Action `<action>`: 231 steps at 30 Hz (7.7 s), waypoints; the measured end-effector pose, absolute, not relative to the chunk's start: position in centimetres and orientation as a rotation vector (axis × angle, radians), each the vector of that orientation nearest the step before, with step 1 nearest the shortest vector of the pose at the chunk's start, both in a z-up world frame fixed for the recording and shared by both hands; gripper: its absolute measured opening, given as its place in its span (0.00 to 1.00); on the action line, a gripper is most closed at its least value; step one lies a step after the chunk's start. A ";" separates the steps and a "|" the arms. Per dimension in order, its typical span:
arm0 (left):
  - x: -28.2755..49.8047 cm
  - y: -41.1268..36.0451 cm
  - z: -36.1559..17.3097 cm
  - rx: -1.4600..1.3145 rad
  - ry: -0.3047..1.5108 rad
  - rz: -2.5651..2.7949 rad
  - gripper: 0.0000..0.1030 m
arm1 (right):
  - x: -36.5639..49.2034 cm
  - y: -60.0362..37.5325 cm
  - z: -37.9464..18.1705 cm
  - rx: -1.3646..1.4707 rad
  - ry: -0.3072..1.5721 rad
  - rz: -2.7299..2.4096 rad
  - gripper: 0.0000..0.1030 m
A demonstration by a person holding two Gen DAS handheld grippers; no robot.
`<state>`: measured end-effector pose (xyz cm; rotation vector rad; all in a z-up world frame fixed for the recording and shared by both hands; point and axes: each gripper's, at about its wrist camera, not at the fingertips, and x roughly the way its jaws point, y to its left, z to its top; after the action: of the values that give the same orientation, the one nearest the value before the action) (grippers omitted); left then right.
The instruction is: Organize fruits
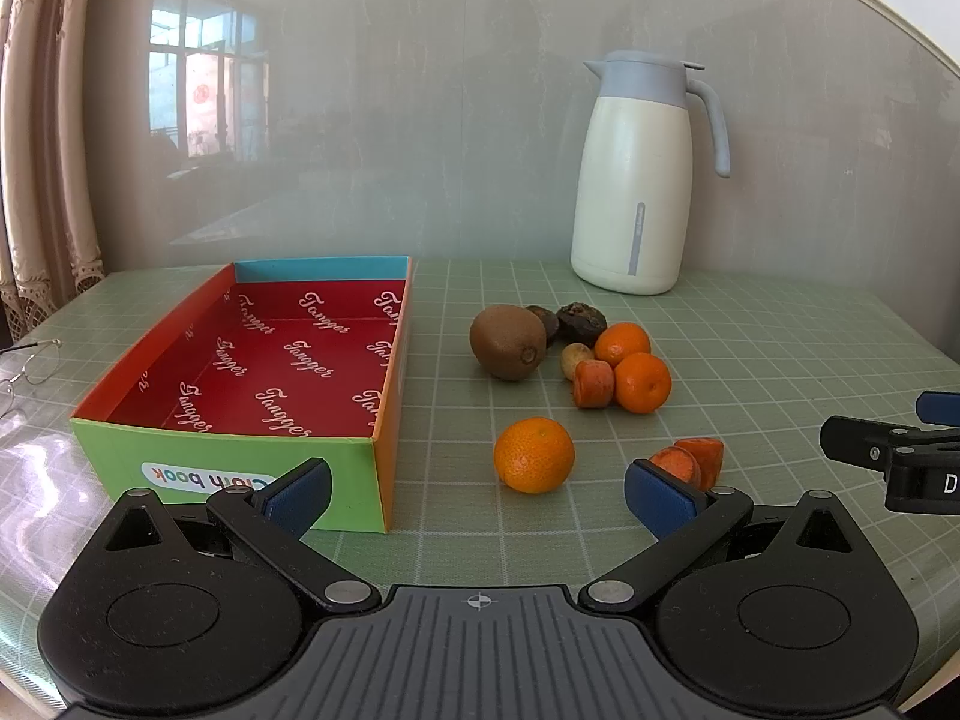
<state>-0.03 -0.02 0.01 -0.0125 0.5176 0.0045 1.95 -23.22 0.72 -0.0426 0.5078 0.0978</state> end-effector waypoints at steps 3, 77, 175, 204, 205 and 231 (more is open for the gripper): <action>0.1 -0.1 -0.1 -0.013 0.518 0.004 1.00 | 2.0 -23.2 0.7 -0.043 0.508 0.098 1.00; 0.3 -0.1 -0.2 -0.017 0.525 0.003 1.00 | 2.2 -23.2 0.4 -0.042 0.519 0.089 1.00; 3.6 9.0 2.6 -0.028 0.368 0.294 1.00 | 4.3 -22.7 -0.2 0.035 0.563 0.140 0.99; 3.2 18.4 1.2 -0.101 0.410 0.490 1.00 | 11.9 -10.7 1.9 -0.151 0.462 0.299 0.88; 3.1 18.7 1.1 -0.104 0.408 0.493 1.00 | 12.5 -10.5 1.9 -0.142 0.469 0.299 0.87; 3.2 19.8 0.4 -0.113 0.440 0.496 1.00 | 19.1 -7.0 -1.3 -0.141 0.697 0.343 0.44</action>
<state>3.24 19.85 0.37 -0.1134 0.4405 0.4957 19.10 -6.96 -1.29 -0.1410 0.6970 0.3428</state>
